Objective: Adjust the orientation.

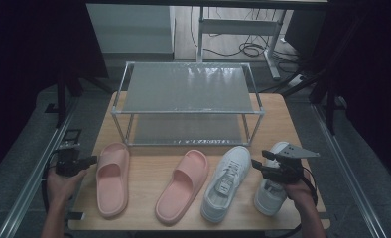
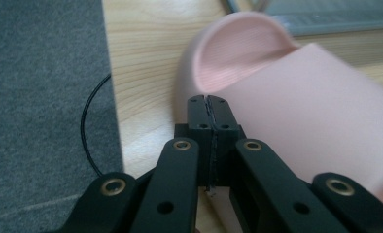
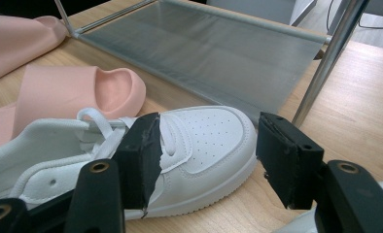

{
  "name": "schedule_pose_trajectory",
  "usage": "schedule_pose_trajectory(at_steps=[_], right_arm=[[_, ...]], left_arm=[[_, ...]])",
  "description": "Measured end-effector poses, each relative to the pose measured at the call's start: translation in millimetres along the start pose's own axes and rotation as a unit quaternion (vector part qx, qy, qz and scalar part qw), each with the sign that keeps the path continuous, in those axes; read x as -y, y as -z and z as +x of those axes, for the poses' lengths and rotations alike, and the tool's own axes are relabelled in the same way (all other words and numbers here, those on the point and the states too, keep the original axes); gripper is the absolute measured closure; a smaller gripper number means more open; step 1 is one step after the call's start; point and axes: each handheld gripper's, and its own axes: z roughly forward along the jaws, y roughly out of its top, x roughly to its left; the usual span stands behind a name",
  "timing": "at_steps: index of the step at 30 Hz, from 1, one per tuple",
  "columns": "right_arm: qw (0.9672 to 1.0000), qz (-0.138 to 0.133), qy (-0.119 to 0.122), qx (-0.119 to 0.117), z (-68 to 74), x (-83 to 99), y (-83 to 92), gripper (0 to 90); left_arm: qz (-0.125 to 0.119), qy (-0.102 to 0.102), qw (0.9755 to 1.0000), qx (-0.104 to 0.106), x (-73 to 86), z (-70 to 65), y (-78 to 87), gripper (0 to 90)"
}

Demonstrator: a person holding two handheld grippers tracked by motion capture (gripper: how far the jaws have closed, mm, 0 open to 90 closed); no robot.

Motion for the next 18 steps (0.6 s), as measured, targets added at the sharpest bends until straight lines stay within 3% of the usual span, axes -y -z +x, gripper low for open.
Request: schedule_pose_trajectory(at_steps=[8, 18], right_arm=[[1.0000, 0.001, 0.000, 0.000, 0.2, 0.0, 0.0, 42.5], [1.0000, 0.002, 0.000, -0.002, 0.6, 0.3, -2.2, 42.4]], left_arm=[[0.011, 0.001, 0.9999, 0.002, -1.7, 8.5, -12.7, 90.0], [0.009, -0.005, 0.9999, 0.013, -0.7, 8.8, -13.7, 90.0]])
